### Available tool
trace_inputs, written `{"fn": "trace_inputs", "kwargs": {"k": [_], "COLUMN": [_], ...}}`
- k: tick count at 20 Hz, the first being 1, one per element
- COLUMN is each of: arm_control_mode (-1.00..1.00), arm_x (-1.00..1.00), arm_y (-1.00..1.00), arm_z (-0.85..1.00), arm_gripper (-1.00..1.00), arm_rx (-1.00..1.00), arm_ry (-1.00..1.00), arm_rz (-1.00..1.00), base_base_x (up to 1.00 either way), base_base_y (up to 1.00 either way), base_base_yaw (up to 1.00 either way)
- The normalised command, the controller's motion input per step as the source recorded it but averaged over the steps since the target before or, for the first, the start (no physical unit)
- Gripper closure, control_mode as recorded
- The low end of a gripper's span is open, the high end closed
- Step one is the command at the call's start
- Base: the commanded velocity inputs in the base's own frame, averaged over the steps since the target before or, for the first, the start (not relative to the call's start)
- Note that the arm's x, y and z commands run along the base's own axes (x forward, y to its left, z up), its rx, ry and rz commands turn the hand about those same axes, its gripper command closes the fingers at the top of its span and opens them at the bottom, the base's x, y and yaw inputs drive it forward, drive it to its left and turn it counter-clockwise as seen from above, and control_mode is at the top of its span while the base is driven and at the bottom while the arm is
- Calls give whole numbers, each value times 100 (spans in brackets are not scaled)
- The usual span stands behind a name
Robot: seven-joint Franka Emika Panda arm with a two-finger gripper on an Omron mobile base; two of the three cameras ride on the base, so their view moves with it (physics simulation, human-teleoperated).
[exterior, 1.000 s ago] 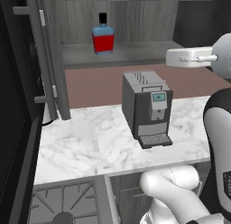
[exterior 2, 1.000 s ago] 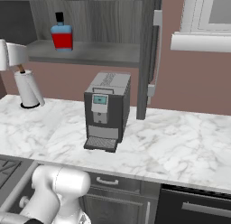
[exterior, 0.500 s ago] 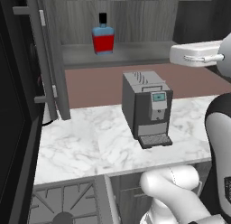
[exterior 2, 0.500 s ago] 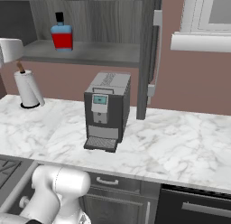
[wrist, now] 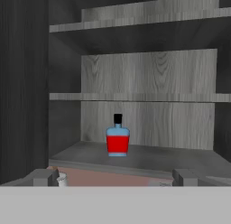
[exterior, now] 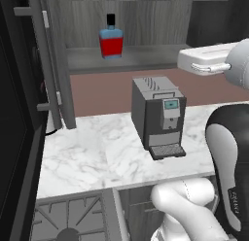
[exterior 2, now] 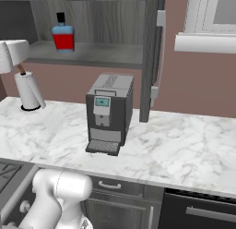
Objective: Get the candle and the liquor from the cabinet and move them to the dining counter.
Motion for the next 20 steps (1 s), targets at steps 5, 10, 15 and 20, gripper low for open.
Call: {"fn": "trace_inputs", "kwargs": {"k": [5, 10, 15, 20], "arm_control_mode": [-100, -100, -100, -100], "arm_x": [15, 13, 19, 13], "arm_y": [0, 0, 1, 0], "arm_z": [0, 0, 0, 0], "arm_gripper": [-100, -100, -100, -100], "arm_rx": [0, 0, 0, 0], "arm_ry": [0, 0, 0, 0], "arm_rz": [0, 0, 0, 0], "base_base_x": [0, 0, 0, 0], "base_base_y": [0, 0, 0, 0], "base_base_yaw": [0, 0, 0, 0]}}
